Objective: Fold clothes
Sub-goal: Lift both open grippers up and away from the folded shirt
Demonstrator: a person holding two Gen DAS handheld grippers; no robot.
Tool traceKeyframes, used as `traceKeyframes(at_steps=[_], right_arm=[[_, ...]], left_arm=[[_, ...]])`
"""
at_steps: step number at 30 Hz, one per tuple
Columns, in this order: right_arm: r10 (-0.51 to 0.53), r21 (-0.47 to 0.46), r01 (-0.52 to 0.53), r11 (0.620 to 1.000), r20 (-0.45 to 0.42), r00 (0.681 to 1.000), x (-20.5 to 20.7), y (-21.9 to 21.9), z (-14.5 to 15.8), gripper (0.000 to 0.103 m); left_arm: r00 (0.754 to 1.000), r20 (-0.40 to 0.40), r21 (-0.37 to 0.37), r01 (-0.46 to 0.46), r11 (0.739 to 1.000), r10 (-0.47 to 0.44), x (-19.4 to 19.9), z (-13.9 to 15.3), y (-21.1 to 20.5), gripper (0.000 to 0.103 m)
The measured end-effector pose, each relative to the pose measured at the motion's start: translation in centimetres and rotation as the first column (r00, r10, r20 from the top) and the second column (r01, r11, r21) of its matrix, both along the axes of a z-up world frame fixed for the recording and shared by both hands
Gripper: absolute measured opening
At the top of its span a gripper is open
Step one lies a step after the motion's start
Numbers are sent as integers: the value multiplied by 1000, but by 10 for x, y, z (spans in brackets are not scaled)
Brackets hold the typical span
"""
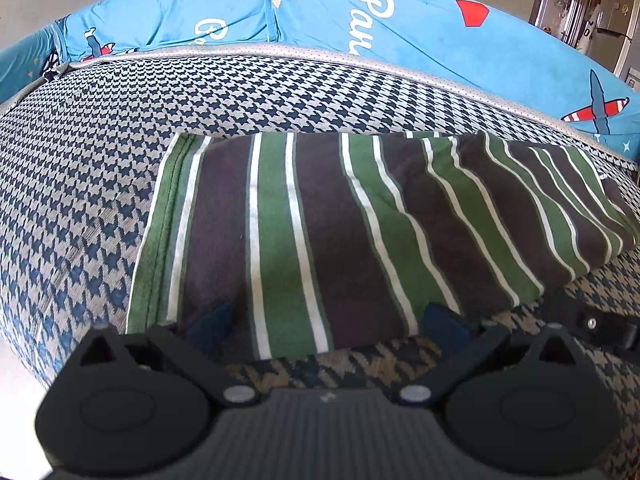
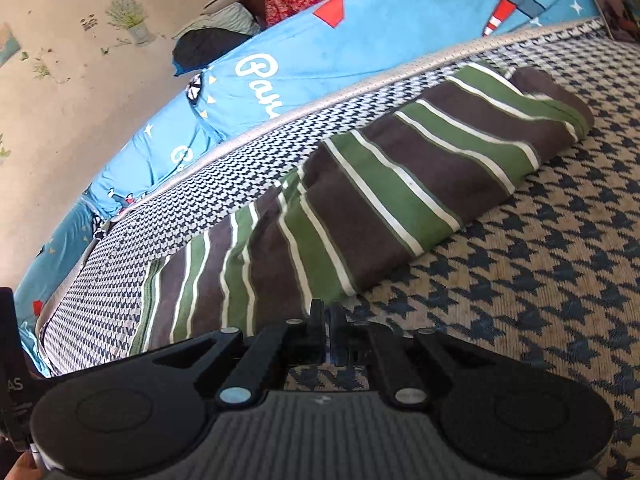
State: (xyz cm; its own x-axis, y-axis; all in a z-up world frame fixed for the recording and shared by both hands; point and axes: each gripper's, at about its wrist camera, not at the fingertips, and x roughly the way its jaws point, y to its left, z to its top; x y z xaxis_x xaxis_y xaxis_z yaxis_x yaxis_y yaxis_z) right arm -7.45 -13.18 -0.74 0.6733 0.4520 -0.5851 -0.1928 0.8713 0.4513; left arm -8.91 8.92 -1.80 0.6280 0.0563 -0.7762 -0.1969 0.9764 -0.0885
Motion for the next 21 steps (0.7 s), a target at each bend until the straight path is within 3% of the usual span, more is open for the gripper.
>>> traceKeyframes(at_steps=[6,8,11,21], right_arm=[[77,-49,-72,996,111,991,5,22,1,11],[88,-62,-82,995,104,991,8,28,-5,16],[77,-78,-73,994,52,996,13,30,-16,16],[96,-78,-94,993,33,995,7,22,-20,16]], left_arm=[[1000,-13,47,21,999,-20,-9,-3,-6,103],[1000,-15,59,24,998,-23,-11,-4,-7,103],[1000,-17,60,19,998,-18,-12,-5,-6,103],[1000,-24,59,2,998,-1,-19,-7,-9,103]])
